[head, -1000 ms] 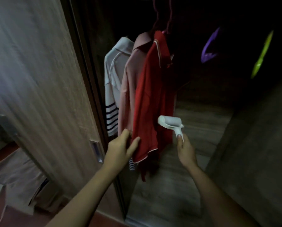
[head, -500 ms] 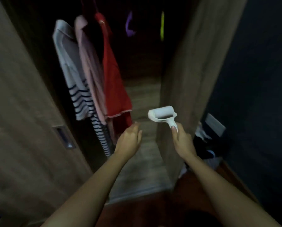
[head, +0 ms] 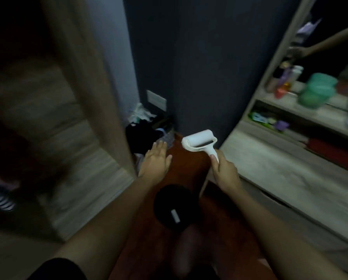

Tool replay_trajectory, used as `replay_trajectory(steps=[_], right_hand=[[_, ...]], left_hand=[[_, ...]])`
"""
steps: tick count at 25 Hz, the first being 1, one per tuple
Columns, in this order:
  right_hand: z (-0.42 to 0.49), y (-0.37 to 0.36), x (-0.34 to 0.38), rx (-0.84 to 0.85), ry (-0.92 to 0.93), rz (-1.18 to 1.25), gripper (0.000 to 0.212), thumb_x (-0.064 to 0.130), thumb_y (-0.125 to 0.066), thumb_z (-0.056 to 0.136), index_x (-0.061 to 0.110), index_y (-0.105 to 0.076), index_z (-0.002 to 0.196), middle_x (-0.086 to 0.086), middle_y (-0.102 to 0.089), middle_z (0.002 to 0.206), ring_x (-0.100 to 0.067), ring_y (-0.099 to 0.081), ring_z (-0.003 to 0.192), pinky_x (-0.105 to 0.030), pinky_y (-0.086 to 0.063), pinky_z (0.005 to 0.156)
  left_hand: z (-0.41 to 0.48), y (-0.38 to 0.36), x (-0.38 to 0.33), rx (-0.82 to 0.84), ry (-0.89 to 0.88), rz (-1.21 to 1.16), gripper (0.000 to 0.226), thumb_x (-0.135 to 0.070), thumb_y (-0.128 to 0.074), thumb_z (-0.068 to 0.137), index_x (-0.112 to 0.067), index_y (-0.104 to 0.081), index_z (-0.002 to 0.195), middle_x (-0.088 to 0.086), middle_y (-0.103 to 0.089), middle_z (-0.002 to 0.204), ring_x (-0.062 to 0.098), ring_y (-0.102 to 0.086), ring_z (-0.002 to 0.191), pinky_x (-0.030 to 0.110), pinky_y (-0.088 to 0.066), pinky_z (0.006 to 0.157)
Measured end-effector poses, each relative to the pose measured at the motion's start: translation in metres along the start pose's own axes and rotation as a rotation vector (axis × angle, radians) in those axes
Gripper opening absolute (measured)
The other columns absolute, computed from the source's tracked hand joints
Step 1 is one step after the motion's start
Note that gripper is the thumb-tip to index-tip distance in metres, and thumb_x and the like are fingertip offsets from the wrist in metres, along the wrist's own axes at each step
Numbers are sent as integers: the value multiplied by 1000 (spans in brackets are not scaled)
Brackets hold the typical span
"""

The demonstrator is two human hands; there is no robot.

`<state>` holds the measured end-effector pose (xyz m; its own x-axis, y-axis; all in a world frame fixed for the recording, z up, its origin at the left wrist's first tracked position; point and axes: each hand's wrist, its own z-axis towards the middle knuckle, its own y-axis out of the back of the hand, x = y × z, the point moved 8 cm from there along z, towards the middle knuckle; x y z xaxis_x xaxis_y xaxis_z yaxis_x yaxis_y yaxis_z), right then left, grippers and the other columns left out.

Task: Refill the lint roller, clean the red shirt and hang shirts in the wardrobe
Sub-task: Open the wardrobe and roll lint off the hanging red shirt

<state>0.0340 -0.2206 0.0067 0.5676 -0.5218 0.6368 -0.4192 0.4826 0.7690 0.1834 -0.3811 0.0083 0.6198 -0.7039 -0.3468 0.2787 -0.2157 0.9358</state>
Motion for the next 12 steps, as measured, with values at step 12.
replay_trajectory(steps=[12], right_hand=[[49, 144, -293, -72, -162, -237, 51, 51, -21, 95, 20, -39, 131, -12, -68, 100, -36, -63, 87, -40, -47, 71]], left_hand=[[103, -205, -273, 237, -142, -16, 55, -33, -23, 99, -5, -17, 147, 15, -12, 156, 28, -11, 144, 35, -13, 115]])
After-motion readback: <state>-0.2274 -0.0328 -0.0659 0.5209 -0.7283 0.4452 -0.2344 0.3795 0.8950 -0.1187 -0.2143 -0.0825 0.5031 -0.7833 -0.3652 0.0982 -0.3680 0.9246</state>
